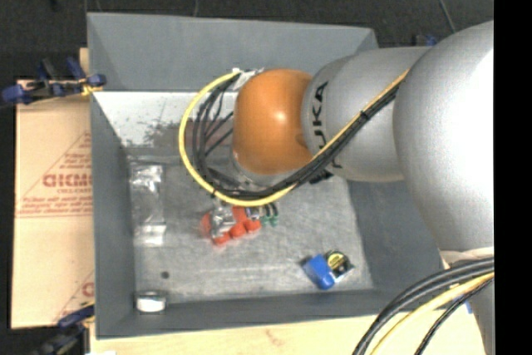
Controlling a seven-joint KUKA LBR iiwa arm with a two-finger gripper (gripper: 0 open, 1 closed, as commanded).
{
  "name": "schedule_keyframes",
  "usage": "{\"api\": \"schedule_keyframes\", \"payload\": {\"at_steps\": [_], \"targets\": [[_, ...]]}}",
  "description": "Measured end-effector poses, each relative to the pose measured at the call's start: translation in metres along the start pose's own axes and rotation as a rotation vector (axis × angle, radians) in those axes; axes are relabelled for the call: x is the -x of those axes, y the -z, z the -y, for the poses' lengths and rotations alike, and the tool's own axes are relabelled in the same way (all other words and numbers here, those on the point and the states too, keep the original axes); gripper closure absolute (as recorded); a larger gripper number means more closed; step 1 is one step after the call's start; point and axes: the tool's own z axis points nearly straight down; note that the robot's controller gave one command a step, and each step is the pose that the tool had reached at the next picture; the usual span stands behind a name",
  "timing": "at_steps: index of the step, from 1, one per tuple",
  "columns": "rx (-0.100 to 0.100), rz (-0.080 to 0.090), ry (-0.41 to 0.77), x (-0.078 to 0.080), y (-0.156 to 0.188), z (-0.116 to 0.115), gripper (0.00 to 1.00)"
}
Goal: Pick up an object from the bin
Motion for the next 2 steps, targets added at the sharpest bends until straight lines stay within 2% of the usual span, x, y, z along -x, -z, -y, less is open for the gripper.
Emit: {"api": "schedule_keyframes", "payload": {"at_steps": [1,2], "targets": [[0.001,0.008,0.002,0.0063,0.0325,-0.0039,1.00],[0.002,0.004,0.000,0.0053,0.0305,-0.0042,0.00]]}}
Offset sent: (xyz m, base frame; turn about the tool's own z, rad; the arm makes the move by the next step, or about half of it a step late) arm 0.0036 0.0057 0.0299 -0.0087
